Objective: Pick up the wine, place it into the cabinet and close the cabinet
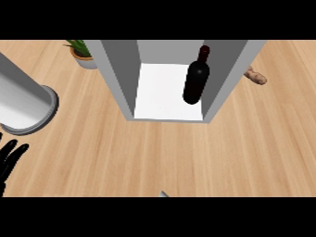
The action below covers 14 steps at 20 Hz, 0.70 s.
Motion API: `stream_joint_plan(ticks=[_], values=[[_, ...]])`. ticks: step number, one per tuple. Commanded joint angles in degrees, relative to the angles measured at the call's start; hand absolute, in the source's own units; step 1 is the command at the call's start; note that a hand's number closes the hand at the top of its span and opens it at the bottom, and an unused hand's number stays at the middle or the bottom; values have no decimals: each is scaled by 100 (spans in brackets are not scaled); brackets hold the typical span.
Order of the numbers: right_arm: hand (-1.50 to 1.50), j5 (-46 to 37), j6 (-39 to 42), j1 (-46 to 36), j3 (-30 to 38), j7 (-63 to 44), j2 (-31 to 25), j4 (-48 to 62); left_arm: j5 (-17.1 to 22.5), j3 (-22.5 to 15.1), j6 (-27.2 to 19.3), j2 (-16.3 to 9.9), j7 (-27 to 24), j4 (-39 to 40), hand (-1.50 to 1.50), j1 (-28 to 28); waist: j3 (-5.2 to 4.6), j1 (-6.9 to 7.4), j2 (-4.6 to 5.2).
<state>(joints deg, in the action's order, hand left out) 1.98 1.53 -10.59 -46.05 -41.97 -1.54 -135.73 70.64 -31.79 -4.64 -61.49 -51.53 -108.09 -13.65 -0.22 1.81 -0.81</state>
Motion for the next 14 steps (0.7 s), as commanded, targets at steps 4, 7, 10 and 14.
stream_joint_plan(ticks=[4, 7, 10, 14], values=[[150, -476, -1453, -1220, -1064, 295, 134, 679, 362, 717, 1003, -510, -206, 684, -150, -471, -9, 67, 15], [150, -689, -2005, -1597, -761, 551, 122, 832, 263, 747, 1202, -560, -350, 768, -150, -732, -8, 112, 15], [150, -656, -2438, -1951, -610, 554, 114, 1002, 371, 969, 1615, -841, -334, 833, -150, -921, -7, 177, 21], [150, -318, -2809, -2587, -110, 554, 111, 1524, 187, 1057, 1879, -777, -516, 941, -150, -993, -12, 261, 60]])
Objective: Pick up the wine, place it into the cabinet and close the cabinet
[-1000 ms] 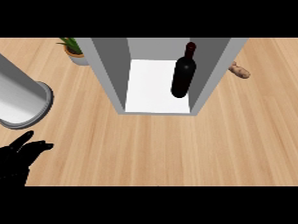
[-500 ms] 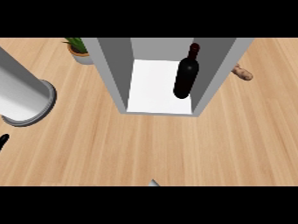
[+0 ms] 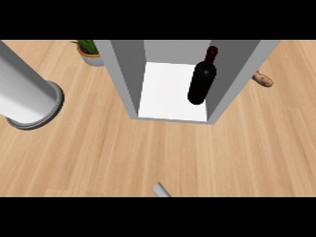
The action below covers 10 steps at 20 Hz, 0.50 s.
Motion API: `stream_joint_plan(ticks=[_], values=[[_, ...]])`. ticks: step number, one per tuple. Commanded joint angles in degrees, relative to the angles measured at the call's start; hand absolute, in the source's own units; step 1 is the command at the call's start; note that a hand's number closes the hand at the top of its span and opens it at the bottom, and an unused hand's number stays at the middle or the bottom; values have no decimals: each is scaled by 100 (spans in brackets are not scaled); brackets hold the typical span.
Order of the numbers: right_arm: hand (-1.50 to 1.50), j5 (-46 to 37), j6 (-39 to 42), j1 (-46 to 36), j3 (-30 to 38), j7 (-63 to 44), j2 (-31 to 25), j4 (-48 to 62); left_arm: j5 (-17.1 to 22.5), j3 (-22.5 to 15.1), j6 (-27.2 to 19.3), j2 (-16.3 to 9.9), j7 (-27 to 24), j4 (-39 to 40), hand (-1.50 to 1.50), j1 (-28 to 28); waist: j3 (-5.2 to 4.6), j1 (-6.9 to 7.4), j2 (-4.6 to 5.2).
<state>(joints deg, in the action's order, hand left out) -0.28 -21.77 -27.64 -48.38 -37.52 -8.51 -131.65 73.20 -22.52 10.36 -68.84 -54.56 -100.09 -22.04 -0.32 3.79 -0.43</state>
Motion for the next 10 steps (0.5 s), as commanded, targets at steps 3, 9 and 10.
stream_joint_plan(ticks=[3, 9, 10], values=[[150, 135, -670, -1598, 679, 62, 822, 1676, 137, 373, 573, -260, -15, 166, -150, -204, 11, 44, 42], [150, 752, -508, -2748, 1533, 506, 844, 3177, 80, 716, 1165, -139, -104, 830, -150, -489, 18, -17, 71], [150, 920, -278, -2749, 1841, 557, 845, 3228, 2, 786, 1328, -298, -222, 545, -150, -848, 29, 52, 48]])
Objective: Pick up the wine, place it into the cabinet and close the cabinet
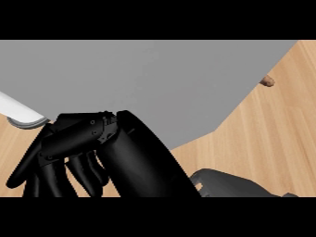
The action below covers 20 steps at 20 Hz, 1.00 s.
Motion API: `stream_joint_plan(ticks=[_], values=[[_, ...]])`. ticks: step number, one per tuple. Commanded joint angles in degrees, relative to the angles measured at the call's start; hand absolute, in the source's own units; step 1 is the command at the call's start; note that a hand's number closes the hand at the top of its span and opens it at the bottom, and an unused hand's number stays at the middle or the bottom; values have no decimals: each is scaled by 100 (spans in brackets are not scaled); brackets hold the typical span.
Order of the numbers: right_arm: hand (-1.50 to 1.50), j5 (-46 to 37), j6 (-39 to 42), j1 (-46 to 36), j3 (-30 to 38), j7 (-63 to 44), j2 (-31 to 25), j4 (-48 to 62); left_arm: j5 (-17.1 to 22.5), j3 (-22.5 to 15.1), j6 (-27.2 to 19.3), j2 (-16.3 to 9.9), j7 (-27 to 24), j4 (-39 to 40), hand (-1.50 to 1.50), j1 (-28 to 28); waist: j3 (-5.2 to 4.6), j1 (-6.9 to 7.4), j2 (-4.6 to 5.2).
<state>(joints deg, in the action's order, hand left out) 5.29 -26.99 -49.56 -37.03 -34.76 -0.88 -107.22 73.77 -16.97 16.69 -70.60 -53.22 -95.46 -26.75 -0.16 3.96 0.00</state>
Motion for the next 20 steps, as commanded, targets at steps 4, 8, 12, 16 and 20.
stream_joint_plan(ticks=[4, 8, 12, 16, 20], values=[[150, 989, 862, -1116, 1155, 656, 86, 1737, -82, 398, 725, 98, -227, 203, -150, -291, 12, -56, 32], [150, 1523, 1448, -1498, 1283, 1151, 87, 2770, -1, 686, 832, -3, -13, 222, -150, -374, 14, 23, 41], [150, 2564, 3061, -1507, 1166, 378, 82, 2849, -111, 634, 741, 234, 101, 303, -150, -220, 2, -8, 81], [150, 3161, 4186, -1671, 1030, 110, 85, 3508, -68, 690, 538, 357, 271, 71, -150, -111, 8, -58, 79], [150, 3495, 4740, -2036, 1205, 103, 87, 4492, -40, 1059, 978, 203, 355, 303, -150, -390, 9, -12, 41]])
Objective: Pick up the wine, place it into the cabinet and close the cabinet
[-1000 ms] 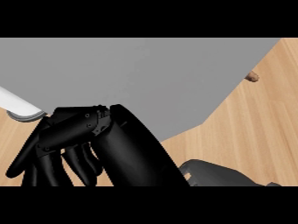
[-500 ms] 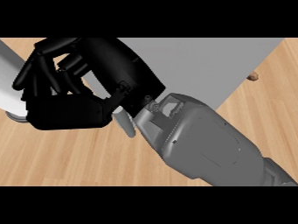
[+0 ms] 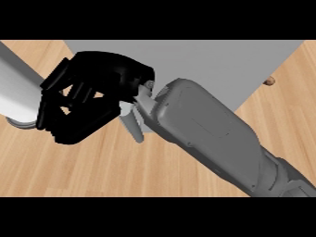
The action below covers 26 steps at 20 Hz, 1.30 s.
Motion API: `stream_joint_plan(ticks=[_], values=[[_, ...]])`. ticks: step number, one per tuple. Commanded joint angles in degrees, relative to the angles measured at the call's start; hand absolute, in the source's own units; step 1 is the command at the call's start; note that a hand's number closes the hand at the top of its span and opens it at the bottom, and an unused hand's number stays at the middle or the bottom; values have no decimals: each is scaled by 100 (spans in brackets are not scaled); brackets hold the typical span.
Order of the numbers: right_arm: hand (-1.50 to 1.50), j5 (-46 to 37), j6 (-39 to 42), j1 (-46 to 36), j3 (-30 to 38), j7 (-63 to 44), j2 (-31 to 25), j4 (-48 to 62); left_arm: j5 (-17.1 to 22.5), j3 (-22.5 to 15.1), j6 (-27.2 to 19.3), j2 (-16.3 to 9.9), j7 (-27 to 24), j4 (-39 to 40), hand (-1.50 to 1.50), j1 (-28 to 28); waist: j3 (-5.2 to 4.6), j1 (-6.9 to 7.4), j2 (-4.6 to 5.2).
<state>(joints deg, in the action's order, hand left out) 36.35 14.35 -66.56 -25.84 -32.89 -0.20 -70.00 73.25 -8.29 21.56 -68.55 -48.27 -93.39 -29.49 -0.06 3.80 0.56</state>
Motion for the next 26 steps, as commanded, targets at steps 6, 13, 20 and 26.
stream_joint_plan(ticks=[6, 13, 20, 26], values=[[150, 782, 1202, -226, 213, 381, 19, 1541, 68, 558, 628, 189, 158, 410, -150, -64, 4, -130, -30], [150, 893, 1768, -497, 642, 1083, 20, 2633, -163, 733, 911, 409, 391, 498, -150, -90, 0, -72, 2], [150, 795, 1739, -558, 902, 1396, -235, 3030, -178, 942, 586, 514, 623, 204, -150, -44, 7, -84, 1], [150, 606, 1232, -714, 841, 1891, -768, 3008, -239, 944, 510, 642, 738, 311, -150, 39, -4, -232, 19]])
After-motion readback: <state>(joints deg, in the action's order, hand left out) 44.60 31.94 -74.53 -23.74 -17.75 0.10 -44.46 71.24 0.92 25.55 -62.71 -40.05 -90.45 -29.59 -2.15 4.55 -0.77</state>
